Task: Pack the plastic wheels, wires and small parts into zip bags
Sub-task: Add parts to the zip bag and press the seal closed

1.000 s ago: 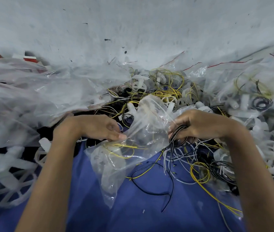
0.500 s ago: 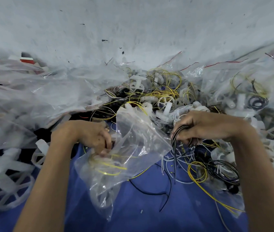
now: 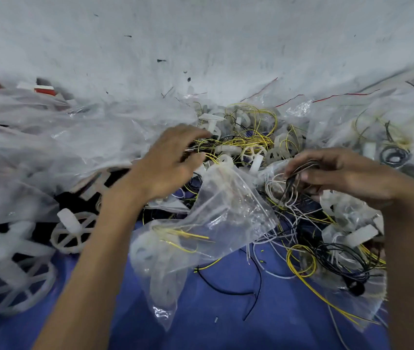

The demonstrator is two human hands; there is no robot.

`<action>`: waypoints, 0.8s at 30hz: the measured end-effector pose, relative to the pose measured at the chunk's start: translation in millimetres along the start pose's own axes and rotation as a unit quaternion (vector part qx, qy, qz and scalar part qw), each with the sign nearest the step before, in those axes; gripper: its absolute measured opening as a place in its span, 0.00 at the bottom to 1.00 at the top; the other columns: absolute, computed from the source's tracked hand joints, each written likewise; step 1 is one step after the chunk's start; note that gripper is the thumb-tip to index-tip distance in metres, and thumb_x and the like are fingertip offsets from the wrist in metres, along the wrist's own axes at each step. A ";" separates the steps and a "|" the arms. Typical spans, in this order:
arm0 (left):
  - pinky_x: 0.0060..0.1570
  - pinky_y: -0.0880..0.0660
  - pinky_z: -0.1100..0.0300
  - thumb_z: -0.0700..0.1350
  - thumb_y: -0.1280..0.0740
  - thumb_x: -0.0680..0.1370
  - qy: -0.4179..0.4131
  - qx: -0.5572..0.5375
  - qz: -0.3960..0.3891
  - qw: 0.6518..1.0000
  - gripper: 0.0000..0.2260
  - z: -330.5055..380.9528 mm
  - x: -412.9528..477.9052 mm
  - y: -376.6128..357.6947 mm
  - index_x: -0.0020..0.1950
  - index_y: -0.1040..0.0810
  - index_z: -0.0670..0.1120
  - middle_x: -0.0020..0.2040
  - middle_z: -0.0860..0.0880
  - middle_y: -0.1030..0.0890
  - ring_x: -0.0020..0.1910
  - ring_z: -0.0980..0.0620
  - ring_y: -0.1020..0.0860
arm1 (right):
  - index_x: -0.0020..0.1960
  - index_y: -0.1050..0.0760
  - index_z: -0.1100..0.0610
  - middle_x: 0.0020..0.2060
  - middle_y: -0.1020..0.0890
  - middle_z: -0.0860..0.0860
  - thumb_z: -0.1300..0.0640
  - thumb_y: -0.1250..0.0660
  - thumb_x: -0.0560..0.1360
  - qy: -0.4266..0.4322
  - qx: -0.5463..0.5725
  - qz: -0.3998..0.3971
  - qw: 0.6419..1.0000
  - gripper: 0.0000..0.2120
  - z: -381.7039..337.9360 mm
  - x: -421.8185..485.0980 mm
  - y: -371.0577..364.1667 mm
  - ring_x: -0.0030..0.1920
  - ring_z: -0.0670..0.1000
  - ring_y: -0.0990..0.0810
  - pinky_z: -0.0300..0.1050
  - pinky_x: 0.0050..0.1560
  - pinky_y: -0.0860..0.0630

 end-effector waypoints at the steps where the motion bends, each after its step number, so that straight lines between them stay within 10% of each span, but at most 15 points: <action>1: 0.64 0.45 0.63 0.52 0.44 0.75 -0.013 -0.007 -0.028 0.999 0.24 8.5 1.2 -8.5 0.71 0.33 0.50 0.68 0.51 0.31 0.65 0.59 0.39 | 0.46 0.19 0.50 0.40 0.17 0.49 0.47 0.31 0.62 -0.001 0.020 0.025 0.999 0.14 2.4 -1.1 3.2 0.40 0.46 0.20 0.35 0.40 0.24; 7: 0.69 0.53 0.45 0.48 0.42 0.79 -0.011 0.067 -0.155 0.986 0.23 22.9 -1.1 -52.0 0.74 0.39 0.55 0.69 0.54 0.32 0.68 0.59 0.44 | 0.47 0.19 0.56 0.47 0.17 0.56 0.53 0.31 0.67 -0.037 0.045 0.064 0.996 0.11 11.0 -5.6 13.8 0.49 0.55 0.18 0.44 0.52 0.21; 10: 0.69 0.53 0.47 0.45 0.39 0.77 -0.009 0.060 -0.144 0.988 0.11 25.6 -1.4 -47.7 0.56 0.25 0.57 0.55 0.55 0.24 0.58 0.57 0.36 | 0.46 0.19 0.58 0.45 0.16 0.56 0.55 0.32 0.68 -0.047 0.080 0.105 0.990 0.10 11.7 -3.5 15.5 0.48 0.51 0.17 0.40 0.49 0.20; 15: 0.64 0.40 0.44 0.50 0.38 0.74 -0.025 -0.012 -0.172 0.985 0.06 30.3 -3.8 -23.3 0.37 0.29 0.59 0.44 0.58 0.23 0.51 0.57 0.30 | 0.42 0.18 0.55 0.40 0.16 0.51 0.54 0.36 0.75 -0.060 0.042 0.135 0.988 0.09 6.4 3.5 11.1 0.43 0.44 0.19 0.39 0.43 0.19; 24: 0.58 0.32 0.51 0.52 0.39 0.75 -0.052 -0.067 -0.183 0.979 0.04 29.8 -6.4 -2.9 0.45 0.24 0.58 0.47 0.59 0.24 0.54 0.57 0.28 | 0.44 0.18 0.50 0.40 0.16 0.44 0.51 0.36 0.76 -0.032 -0.065 0.084 0.994 0.09 -16.3 16.3 -20.3 0.40 0.38 0.22 0.31 0.41 0.32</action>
Point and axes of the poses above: each hand's wrist, its own x-axis towards the middle knuckle, its own y-axis out of the back of the hand, z = x × y, the point moved 1 cm from there along x, towards the middle knuckle
